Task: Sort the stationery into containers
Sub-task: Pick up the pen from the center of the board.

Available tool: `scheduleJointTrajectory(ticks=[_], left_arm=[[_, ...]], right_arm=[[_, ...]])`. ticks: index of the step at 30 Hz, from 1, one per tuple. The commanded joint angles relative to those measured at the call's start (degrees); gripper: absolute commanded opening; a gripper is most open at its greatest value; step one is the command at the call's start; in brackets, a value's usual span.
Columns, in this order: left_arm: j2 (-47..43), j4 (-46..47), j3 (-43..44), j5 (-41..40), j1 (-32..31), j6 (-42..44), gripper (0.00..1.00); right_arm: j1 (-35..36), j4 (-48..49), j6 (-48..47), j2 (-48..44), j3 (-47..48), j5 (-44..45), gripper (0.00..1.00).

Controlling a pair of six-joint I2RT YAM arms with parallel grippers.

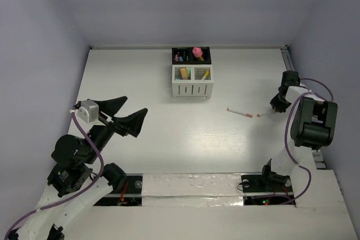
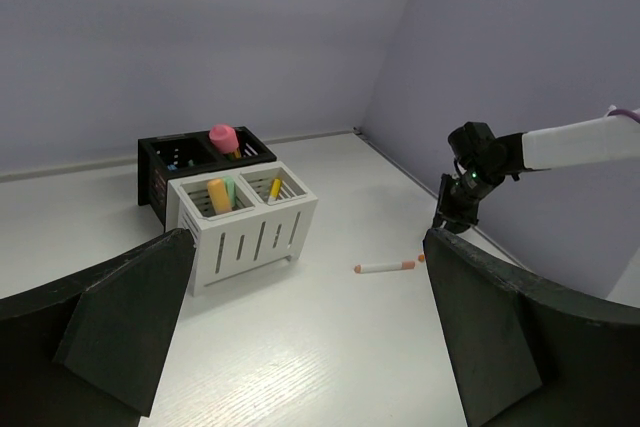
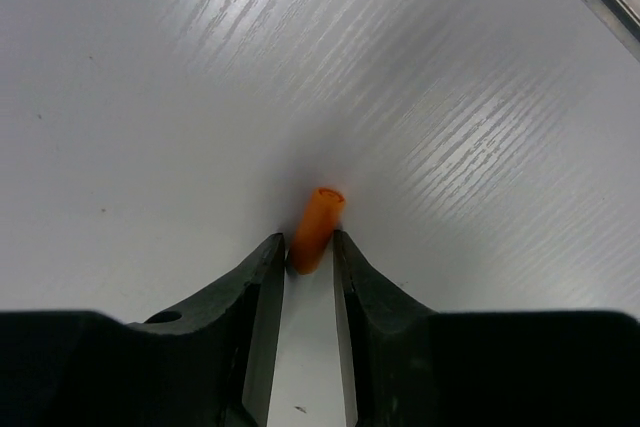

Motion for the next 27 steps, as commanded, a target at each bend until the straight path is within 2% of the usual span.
scheduleJointTrajectory(ticks=[1, 4, 5, 13, 14, 21, 27], left_arm=[[-0.1, 2.8, 0.9, 0.6, 0.3, -0.2, 0.99], [0.3, 2.7, 0.8, 0.5, 0.3, -0.3, 0.99], [0.4, 2.7, 0.8, 0.4, 0.3, -0.3, 0.99], [1.8, 2.7, 0.6, 0.5, 0.3, -0.2, 0.99], [2.0, 2.7, 0.6, 0.5, 0.3, -0.2, 0.99], [3.5, 2.7, 0.5, 0.5, 0.3, -0.2, 0.99], [5.3, 2.9, -0.2, 0.3, 0.3, -0.1, 0.99]], right_arm=[[0.1, -0.3, -1.0, 3.0, 1.1, -3.1, 0.31], [0.1, -0.3, -1.9, 3.8, 1.9, -2.3, 0.23], [0.1, 0.4, -2.0, 4.1, 1.8, -2.2, 0.15], [0.1, 7.7, -2.8, -1.2, -0.6, -0.7, 0.04], [0.1, 9.2, -2.8, -2.3, -1.0, -0.8, 0.00], [1.4, 13.7, -0.5, -15.9, -1.0, -6.4, 0.00], [14.0, 17.9, -1.3, -24.4, 2.6, -5.8, 0.00]])
